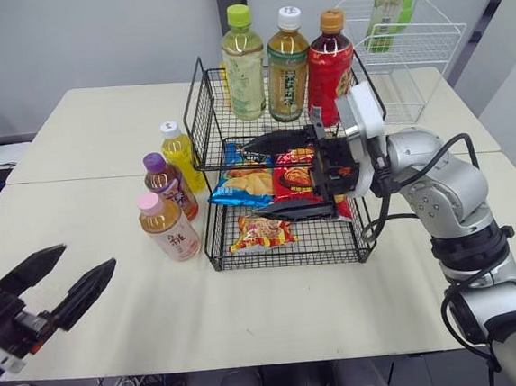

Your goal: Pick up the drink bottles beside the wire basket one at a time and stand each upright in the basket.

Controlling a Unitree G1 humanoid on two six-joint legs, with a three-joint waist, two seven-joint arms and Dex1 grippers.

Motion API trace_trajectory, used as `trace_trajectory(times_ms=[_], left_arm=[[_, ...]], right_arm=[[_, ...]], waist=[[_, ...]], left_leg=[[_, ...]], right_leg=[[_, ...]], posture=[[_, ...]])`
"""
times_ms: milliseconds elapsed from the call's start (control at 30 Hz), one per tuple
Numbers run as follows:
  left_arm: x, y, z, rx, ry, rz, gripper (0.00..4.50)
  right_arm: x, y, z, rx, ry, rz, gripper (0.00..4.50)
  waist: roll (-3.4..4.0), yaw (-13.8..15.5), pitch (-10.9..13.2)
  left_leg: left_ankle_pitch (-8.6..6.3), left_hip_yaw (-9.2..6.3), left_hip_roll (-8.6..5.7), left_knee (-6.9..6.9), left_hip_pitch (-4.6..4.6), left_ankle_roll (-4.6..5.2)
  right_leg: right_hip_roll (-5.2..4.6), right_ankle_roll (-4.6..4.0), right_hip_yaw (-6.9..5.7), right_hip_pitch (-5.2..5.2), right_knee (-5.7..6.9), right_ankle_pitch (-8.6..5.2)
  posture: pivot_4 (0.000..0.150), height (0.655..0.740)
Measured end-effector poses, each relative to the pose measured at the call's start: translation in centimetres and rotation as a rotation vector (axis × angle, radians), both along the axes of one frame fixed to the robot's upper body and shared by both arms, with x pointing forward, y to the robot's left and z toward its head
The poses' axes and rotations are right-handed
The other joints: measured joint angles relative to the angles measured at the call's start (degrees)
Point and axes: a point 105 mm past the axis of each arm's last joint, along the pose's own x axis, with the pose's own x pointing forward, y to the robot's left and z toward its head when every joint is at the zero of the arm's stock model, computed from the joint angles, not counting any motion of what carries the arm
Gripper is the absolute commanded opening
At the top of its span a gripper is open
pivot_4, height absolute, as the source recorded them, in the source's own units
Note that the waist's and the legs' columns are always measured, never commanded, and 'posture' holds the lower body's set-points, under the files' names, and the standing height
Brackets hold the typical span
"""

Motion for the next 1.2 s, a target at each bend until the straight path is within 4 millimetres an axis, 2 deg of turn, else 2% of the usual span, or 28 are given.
trace_trajectory(times_ms=[267,667,767,933,1033,1200], left_arm=[[5.2,-2.8,-1.0,0.029,-0.057,-0.042,4.45],[7.9,-3.5,-2.2,0.064,-0.084,-0.058,4.45],[8.3,-3.4,-2.6,0.065,-0.073,-0.055,3.90],[8.4,-3.4,-2.8,0.067,-0.071,-0.061,2.23],[8.3,-3.3,-2.6,0.078,-0.079,-0.060,1.41],[8.3,-3.2,-2.6,0.082,-0.083,-0.060,1.36]], right_arm=[[0.5,0.0,0.2,0.015,-0.024,-0.078,4.50],[0.2,-1.1,0.7,0.022,-0.064,-0.172,4.50],[0.2,-1.3,0.7,0.027,-0.059,-0.186,4.50],[0.4,-1.4,0.6,0.028,-0.045,-0.203,4.50],[0.4,-1.4,0.6,0.029,-0.045,-0.204,4.50],[0.4,-1.4,0.6,0.030,-0.044,-0.203,4.50]], waist=[[0.01,-0.1,0.0],[0.02,-0.1,0.0],[0.02,-0.2,0.0],[0.02,-0.2,0.0],[0.02,-0.1,0.0],[0.03,-0.1,0.0]], left_leg=[[0.00,0.05,-0.02,-0.15,-0.03,0.00],[0.00,0.04,-0.02,-0.21,-0.07,0.01],[0.00,0.03,-0.02,-0.22,-0.07,0.01],[0.00,0.01,-0.02,-0.22,-0.08,0.01],[0.00,0.02,-0.02,-0.22,-0.07,0.01],[0.00,0.01,-0.02,-0.23,-0.08,0.01]], right_leg=[[0.01,-0.16,0.04,-0.06,-0.08,0.13],[0.00,-0.15,0.02,-0.08,-0.15,0.12],[0.00,-0.14,0.02,-0.08,-0.16,0.12],[0.00,-0.14,0.01,-0.08,-0.16,0.12],[-0.01,0.09,0.01,-0.07,-0.18,-0.02],[-0.01,0.10,0.01,-0.07,-0.20,-0.02]], posture=[[0.150,0.7400],[0.150,0.7400],[0.150,0.7400],[0.150,0.7400],[0.150,0.7400],[0.150,0.7400]])
